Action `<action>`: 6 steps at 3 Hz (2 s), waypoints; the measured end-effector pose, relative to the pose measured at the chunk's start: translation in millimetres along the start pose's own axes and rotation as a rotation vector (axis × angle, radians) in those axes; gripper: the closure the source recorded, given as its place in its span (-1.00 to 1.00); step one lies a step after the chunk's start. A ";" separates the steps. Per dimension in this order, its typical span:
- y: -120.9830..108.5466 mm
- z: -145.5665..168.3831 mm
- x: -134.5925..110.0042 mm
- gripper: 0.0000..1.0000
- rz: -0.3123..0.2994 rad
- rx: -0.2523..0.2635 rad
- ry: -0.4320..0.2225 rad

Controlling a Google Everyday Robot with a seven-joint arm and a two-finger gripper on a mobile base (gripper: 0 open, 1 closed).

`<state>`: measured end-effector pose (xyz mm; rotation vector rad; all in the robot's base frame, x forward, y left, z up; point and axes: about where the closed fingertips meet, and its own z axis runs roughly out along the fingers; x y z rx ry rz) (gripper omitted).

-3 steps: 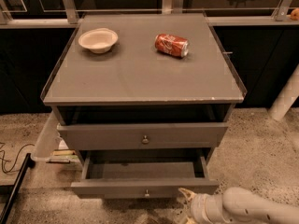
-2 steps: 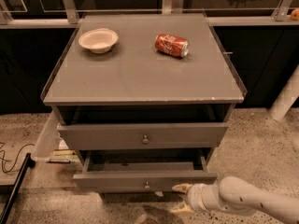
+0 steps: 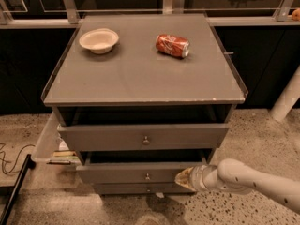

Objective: Close middle drawer

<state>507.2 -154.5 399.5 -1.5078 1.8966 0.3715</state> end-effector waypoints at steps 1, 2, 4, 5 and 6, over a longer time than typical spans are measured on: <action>0.0 0.0 0.0 0.70 0.000 0.000 0.000; 0.0 0.0 0.0 0.24 0.000 0.000 0.000; 0.1 0.1 -0.1 -0.70 0.000 0.000 0.000; 0.1 0.2 -0.1 -1.00 0.000 0.000 0.000; 0.1 0.2 -0.1 -1.00 0.000 0.000 0.000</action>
Offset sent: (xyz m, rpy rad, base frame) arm 0.0000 0.0000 0.0000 0.0000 0.0000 0.0000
